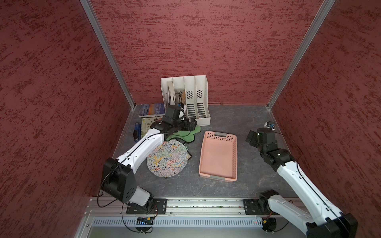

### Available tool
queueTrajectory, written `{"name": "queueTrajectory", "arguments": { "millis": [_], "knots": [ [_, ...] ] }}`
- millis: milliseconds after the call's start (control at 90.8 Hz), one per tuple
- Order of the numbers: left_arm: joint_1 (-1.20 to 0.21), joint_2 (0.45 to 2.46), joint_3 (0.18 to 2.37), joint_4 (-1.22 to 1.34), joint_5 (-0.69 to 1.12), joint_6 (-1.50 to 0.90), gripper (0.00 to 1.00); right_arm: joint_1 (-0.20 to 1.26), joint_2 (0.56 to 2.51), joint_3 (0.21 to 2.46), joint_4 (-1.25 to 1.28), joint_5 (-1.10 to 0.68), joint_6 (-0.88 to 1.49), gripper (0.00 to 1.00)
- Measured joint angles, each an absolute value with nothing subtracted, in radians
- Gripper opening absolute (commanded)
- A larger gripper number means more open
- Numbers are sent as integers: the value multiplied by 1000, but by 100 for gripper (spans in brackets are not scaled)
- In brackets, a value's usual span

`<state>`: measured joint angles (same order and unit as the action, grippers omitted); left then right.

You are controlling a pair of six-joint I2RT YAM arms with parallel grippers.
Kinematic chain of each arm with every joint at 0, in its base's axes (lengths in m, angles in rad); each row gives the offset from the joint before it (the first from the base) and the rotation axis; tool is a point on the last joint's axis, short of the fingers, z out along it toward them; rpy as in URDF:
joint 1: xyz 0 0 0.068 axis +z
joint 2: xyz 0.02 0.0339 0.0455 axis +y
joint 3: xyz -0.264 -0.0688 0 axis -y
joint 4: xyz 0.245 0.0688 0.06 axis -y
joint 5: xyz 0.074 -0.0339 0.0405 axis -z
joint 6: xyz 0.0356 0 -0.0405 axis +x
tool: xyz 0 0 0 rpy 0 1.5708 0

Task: Wipe the wet plate dry
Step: Reset both arms

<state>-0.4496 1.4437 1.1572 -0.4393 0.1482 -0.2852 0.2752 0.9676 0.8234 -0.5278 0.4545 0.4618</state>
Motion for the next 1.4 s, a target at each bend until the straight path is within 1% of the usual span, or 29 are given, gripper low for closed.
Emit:
{"name": "queueTrajectory", "arguments": {
  "millis": [55, 154, 286, 386, 573, 628, 705, 815, 926, 1047, 1135, 1267, 1399],
  "knots": [
    [-445, 1362, 1029, -404, 118, -305, 100, 273, 982, 820, -514, 475, 449, 98],
    [-364, 1161, 861, -317, 19, -319, 100, 265, 984, 752, -432, 529, 406, 98],
    [-266, 943, 720, -135, -119, -258, 100, 249, 987, 518, -159, 562, 275, 98],
    [-215, 883, 618, -31, -144, -196, 100, 219, 1086, 401, 47, 550, 208, 98],
    [-121, 987, 492, 72, -124, -186, 100, 157, 1368, 433, 344, 472, 113, 99],
    [-101, 1028, 470, 89, -110, -184, 100, 141, 1422, 472, 395, 439, 85, 99],
    [-83, 1091, 470, 123, -76, -165, 100, 109, 1481, 483, 546, 367, 54, 99],
    [-72, 1169, 502, 162, -33, -130, 100, 59, 1517, 433, 715, 263, 36, 99],
    [-72, 1248, 548, 219, -20, -86, 100, 36, 1543, 392, 783, 202, 29, 99],
    [-68, 1360, 593, 285, -24, -31, 100, 34, 1545, 377, 836, 181, 27, 99],
    [-69, 1418, 585, 352, -28, 17, 100, 34, 1544, 377, 861, 174, 26, 99],
    [-61, 1467, 542, 469, -28, 51, 100, 34, 1544, 377, 875, 167, 26, 99],
    [-49, 1475, 535, 491, -27, 62, 100, 34, 1544, 377, 880, 163, 26, 99]
  ]
}}
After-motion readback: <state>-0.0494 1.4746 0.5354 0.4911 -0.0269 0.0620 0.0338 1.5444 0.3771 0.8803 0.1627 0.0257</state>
